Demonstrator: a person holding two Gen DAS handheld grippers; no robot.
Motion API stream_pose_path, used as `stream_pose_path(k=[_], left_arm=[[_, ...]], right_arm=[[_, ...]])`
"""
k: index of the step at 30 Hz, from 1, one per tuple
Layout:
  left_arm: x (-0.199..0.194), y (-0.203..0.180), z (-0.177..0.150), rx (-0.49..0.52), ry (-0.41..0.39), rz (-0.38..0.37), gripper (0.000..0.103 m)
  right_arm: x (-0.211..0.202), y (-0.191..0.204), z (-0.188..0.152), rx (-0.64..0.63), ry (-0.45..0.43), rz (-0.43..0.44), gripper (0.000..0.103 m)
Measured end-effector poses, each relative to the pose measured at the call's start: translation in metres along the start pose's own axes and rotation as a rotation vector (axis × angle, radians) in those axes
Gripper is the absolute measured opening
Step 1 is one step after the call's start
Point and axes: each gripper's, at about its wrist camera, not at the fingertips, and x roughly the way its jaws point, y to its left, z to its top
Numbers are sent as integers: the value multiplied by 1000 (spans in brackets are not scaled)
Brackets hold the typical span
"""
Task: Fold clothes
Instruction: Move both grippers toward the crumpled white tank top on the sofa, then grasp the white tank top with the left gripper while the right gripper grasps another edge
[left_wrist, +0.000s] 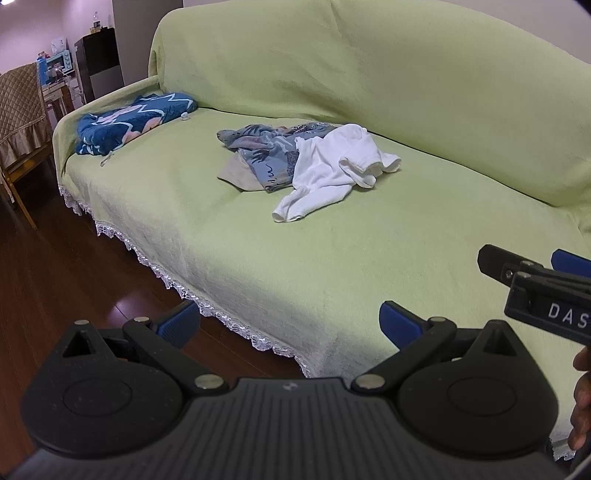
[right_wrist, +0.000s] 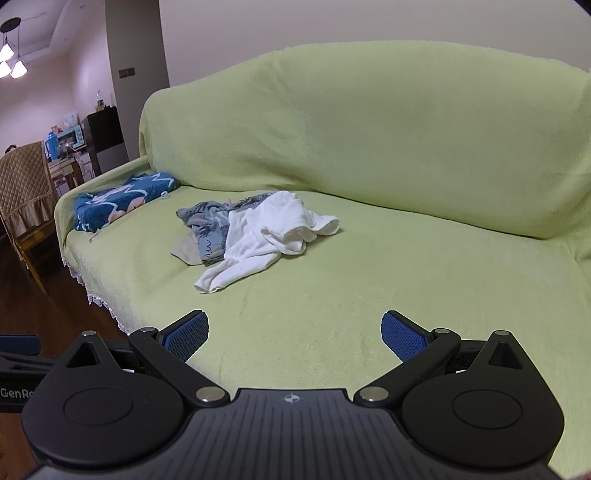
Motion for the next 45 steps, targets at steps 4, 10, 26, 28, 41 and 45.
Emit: stream_pose_path(k=[4, 10, 26, 28, 41, 45], left_arm=[[7, 0, 2, 1, 9, -3, 102], [18, 0, 6, 4, 23, -8, 102], [72, -5, 28, 10, 68, -43, 102], [85, -5, 33, 10, 72, -57, 102], [198, 3, 70, 56, 75, -138, 97], [239, 8, 88, 60, 58, -146, 83]], right_arm=[[-2, 0, 3, 7, -1, 7, 103], [10, -8, 0, 2, 3, 9, 103], [76, -24, 12, -27, -29, 4, 103], [83, -29, 13, -32, -46, -1, 103], [195, -63, 28, -187, 40, 101, 82], [237, -61, 39, -278, 47, 135, 70]])
